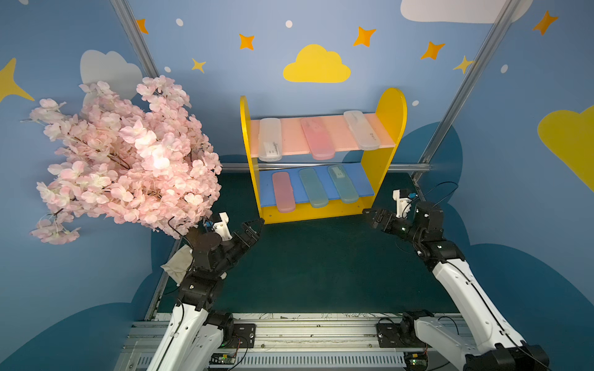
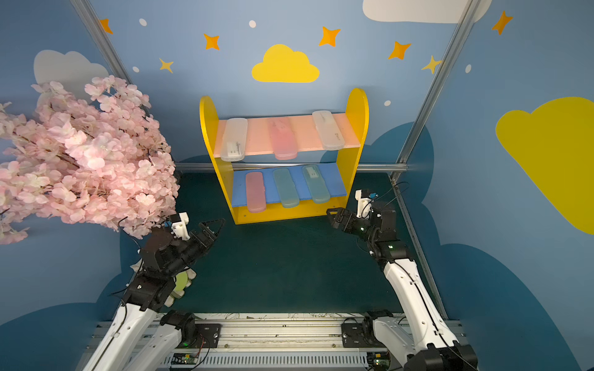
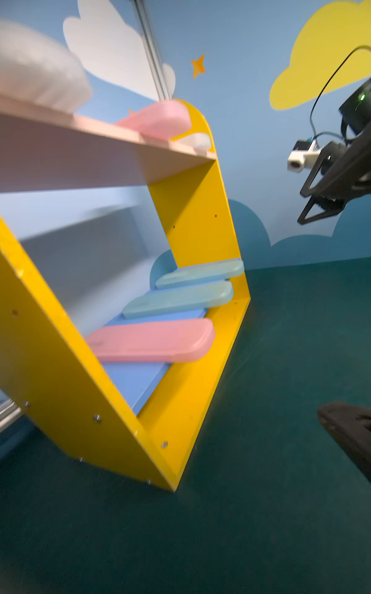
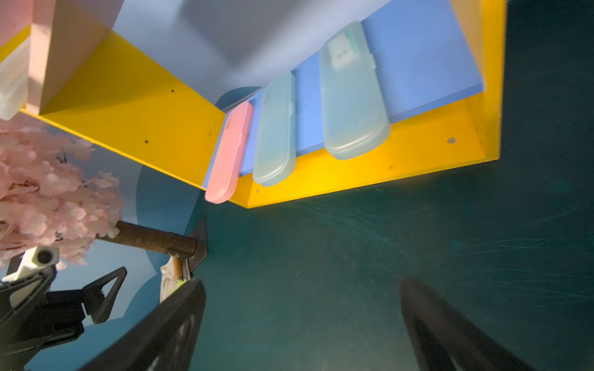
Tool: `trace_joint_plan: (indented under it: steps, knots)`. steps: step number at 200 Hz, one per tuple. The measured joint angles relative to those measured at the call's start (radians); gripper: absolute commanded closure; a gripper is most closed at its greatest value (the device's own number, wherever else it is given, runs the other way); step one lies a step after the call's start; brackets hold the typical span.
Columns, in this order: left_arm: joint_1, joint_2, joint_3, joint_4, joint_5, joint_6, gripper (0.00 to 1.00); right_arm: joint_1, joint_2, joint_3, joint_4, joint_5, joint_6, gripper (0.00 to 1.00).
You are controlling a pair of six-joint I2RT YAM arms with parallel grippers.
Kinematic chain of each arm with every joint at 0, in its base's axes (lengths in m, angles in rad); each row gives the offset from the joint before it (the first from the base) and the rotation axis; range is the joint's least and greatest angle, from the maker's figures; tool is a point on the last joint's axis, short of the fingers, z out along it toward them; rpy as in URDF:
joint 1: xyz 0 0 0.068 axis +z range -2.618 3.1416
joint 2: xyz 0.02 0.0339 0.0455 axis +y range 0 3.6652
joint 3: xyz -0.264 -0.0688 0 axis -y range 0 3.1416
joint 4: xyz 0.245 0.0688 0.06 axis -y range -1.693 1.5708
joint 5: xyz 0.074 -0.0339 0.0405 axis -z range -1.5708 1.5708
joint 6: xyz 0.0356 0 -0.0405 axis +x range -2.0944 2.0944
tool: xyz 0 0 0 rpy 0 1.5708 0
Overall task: Remove the pencil cases from the shelf
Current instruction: Pick up the pencil case from the shelf.
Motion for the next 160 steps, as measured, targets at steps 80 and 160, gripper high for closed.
trace_joint_plan:
  steps: [80,160]
  knots:
    - [-0.197,0.288,0.303,0.111,-0.156,-0.105,0.0,0.19,0.01,0.08,-0.027,0.126,0.089,0.01]
    - [-0.199,0.474,0.52,0.192,-0.338,-0.216,0.01,0.262,0.015,0.081,-0.027,0.237,0.11,0.02]
